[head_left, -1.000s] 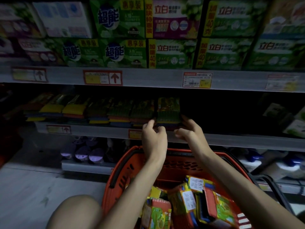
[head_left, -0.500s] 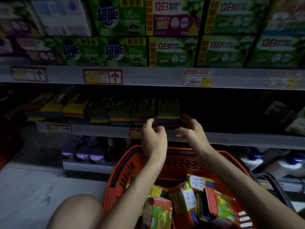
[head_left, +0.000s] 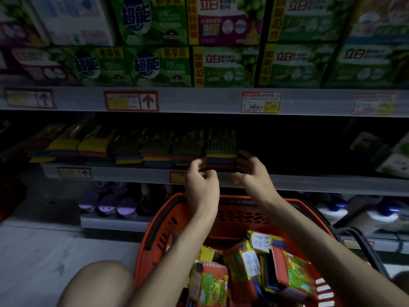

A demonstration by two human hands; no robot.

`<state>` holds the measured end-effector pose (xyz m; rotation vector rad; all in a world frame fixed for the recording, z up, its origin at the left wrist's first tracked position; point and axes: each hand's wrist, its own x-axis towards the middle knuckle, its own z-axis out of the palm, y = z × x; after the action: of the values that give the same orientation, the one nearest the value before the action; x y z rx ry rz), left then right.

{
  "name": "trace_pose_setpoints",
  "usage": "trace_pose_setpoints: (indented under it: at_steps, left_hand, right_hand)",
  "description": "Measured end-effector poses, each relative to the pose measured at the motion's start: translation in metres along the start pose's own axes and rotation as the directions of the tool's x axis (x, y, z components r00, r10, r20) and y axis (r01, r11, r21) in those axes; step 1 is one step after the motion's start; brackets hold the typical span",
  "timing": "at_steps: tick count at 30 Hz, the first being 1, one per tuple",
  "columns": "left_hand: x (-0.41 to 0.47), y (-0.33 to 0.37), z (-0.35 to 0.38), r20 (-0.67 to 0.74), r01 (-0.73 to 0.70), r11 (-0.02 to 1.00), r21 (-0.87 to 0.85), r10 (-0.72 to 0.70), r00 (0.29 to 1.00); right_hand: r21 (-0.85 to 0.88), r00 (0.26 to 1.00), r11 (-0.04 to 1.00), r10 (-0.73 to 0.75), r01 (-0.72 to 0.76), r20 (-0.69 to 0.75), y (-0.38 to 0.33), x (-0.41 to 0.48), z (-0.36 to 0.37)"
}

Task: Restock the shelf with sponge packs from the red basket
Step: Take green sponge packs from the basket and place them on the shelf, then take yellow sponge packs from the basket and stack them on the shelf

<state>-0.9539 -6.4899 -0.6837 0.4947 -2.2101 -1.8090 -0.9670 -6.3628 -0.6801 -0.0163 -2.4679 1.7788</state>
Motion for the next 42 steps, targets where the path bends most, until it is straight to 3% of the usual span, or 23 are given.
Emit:
trace_pose_setpoints:
  at_steps: [6, 13, 21, 26, 33, 37, 39, 42]
  left_hand:
    - [-0.009, -0.002, -0.010, 0.106, -0.073, 0.997, -0.020, 0.075, 0.992]
    - [-0.031, -0.005, -0.032, 0.254, -0.183, 0.983, 0.011, 0.174, 0.951]
    - [-0.056, -0.030, -0.063, 0.428, -0.372, 0.893, 0.254, 0.241, 0.871]
    - [-0.063, -0.039, -0.084, 0.520, -0.479, 0.805, 0.350, 0.259, 0.814]
    - [-0.071, -0.075, -0.109, 0.714, -0.608, 0.583, 0.538, 0.069, 0.697]
    - [-0.077, -0.105, -0.102, 0.771, -0.683, 0.365, 0.633, -0.226, 0.595]
    - [-0.081, -0.118, -0.090, 0.781, -0.751, 0.234, 0.617, -0.301, 0.548]
    - [-0.085, -0.135, -0.077, 0.783, -0.767, 0.200, 0.609, -0.309, 0.541]
  right_hand:
    - [-0.068, 0.999, 0.997, -0.028, 0.029, 0.019, 0.002, 0.000, -0.009]
    - [-0.274, 0.989, 0.950, -0.142, 0.151, 0.051, 0.001, -0.025, -0.031]
    - [-0.554, 0.967, 0.798, -0.139, 0.238, 0.215, 0.001, -0.075, -0.066]
    - [-0.676, 0.931, 0.678, -0.032, 0.287, 0.363, 0.014, -0.096, -0.077]
    - [-0.765, 0.800, 0.501, 0.211, 0.405, 0.562, 0.054, -0.123, -0.076]
    - [-0.842, 0.773, 0.285, 0.340, 0.458, 0.536, 0.081, -0.132, -0.082]
    - [-0.856, 0.767, 0.263, 0.381, 0.445, 0.516, 0.091, -0.136, -0.086]
    - [-0.873, 0.788, 0.303, 0.387, 0.381, 0.478, 0.109, -0.140, -0.089]
